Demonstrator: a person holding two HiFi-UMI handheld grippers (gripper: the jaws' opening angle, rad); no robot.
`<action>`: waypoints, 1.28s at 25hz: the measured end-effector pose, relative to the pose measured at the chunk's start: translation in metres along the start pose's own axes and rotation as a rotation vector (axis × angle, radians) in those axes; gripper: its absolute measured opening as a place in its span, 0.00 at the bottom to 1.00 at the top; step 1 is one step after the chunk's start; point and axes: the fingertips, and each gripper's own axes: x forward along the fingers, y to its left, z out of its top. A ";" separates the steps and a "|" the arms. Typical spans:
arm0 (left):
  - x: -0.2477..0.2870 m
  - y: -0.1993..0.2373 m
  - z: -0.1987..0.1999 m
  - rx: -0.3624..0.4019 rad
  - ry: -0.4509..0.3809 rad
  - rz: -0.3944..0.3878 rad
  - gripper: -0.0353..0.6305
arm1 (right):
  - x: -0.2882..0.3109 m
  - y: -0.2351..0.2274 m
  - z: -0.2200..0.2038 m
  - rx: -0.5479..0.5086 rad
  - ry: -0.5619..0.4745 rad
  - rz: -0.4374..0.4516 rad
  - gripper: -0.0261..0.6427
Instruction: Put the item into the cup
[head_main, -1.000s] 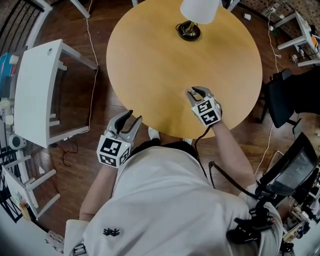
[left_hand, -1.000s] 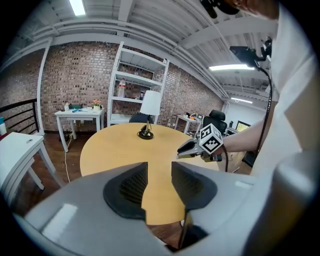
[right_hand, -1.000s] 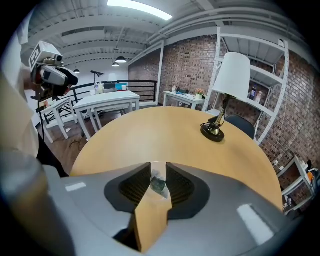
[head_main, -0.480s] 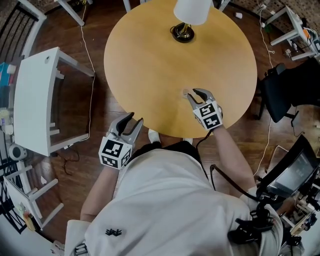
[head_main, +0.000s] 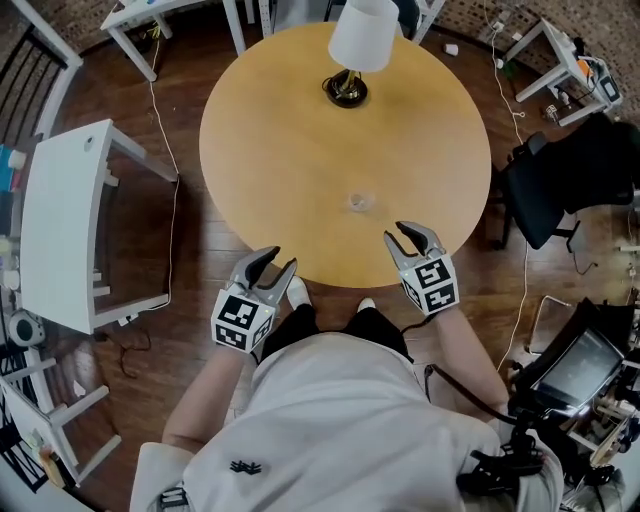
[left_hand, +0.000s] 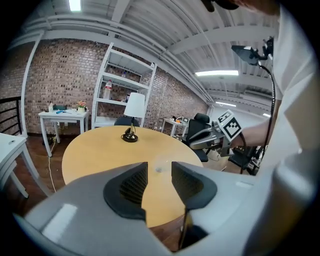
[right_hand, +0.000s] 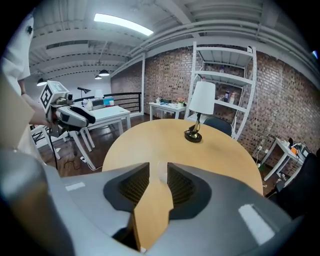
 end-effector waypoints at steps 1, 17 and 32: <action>-0.002 -0.007 0.002 0.005 -0.006 0.009 0.25 | -0.015 0.002 -0.002 0.002 -0.012 0.000 0.21; -0.053 -0.255 -0.028 -0.008 -0.074 0.171 0.25 | -0.266 0.010 -0.124 0.019 -0.164 0.069 0.22; -0.105 -0.329 -0.057 0.056 -0.070 0.128 0.25 | -0.346 0.062 -0.166 0.029 -0.186 0.018 0.25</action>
